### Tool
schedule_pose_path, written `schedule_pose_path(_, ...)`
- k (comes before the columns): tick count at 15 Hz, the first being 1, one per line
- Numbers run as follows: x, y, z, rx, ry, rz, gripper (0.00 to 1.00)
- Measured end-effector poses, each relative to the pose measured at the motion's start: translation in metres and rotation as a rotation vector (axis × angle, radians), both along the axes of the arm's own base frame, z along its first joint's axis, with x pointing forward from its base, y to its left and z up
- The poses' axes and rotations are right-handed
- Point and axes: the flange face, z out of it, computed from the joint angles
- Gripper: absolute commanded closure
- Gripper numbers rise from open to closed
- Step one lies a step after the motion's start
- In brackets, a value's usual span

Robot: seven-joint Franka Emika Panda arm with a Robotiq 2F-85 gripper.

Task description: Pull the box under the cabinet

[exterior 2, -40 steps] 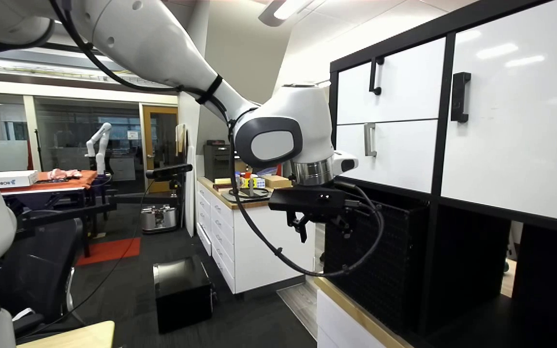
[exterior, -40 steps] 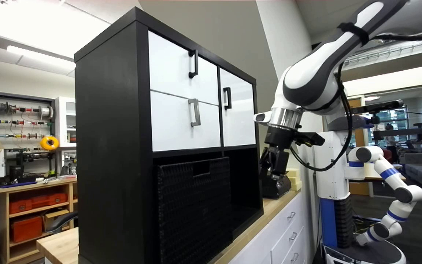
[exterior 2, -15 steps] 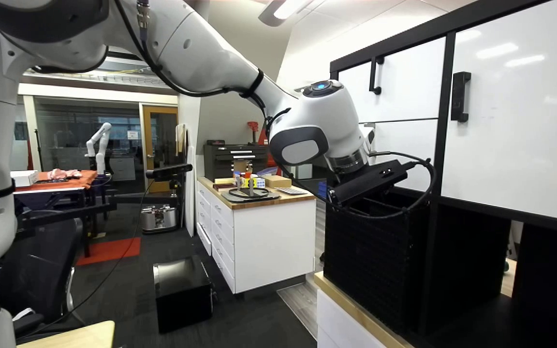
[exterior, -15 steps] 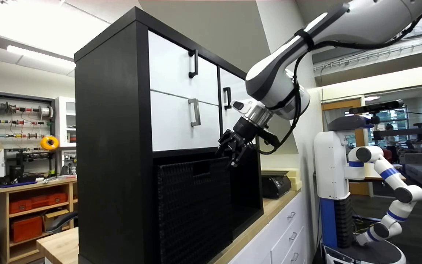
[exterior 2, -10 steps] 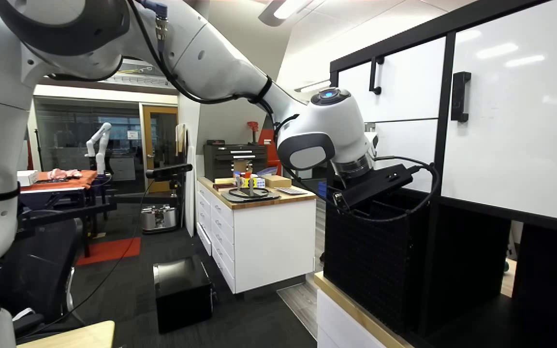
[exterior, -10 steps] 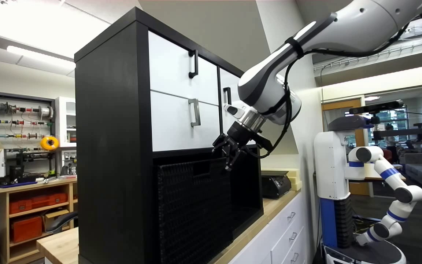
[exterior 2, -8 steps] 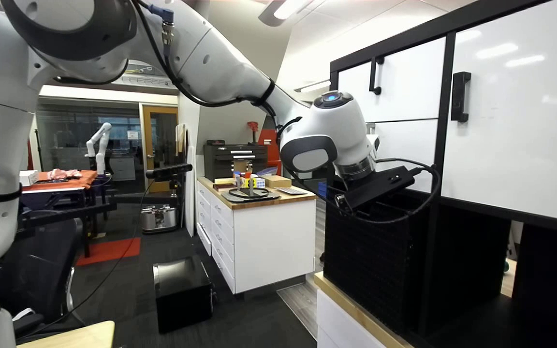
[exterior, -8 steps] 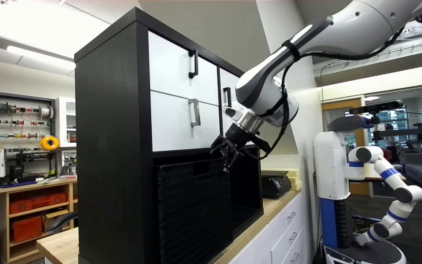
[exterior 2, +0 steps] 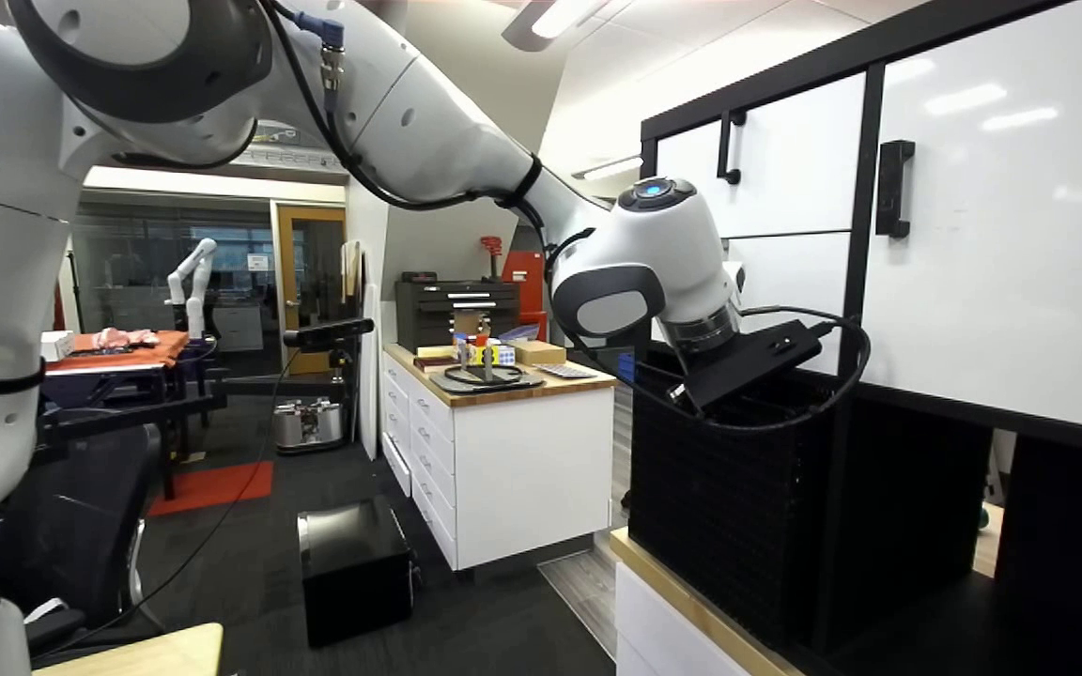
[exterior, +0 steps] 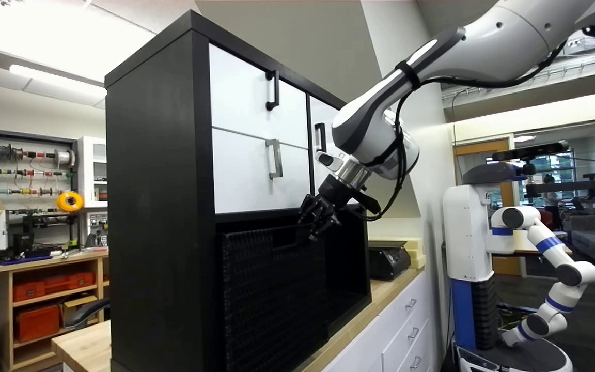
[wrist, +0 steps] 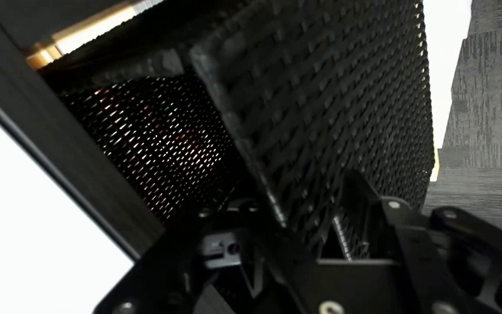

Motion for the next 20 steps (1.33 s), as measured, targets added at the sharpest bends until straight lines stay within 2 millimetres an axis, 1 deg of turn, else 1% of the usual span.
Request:
schedule_pose_path(2,-0.001,-0.004,0.002,-0.006,-0.004,0.002,0.98)
schedule_pose_path(5,-0.006,-0.007,0.001,-0.009,0.004,0.007,1.0)
schedule_pose_path(7,-0.016,-0.009,0.0,-0.006,0.019,0.011,0.99)
schedule_pose_path(10,-0.037,-0.012,-0.001,-0.004,0.04,0.01,0.98)
schedule_pose_path(13,-0.063,-0.015,-0.001,-0.004,0.06,0.011,0.98)
schedule_pose_path(17,-0.096,-0.015,-0.001,-0.004,0.083,0.017,0.98)
schedule_pose_path(18,-0.104,-0.015,-0.001,-0.004,0.087,0.018,0.69)
schedule_pose_path(19,-0.11,-0.015,-0.002,-0.003,0.092,0.019,0.68)
schedule_pose_path(20,-0.117,-0.015,-0.002,-0.003,0.098,0.018,0.64)
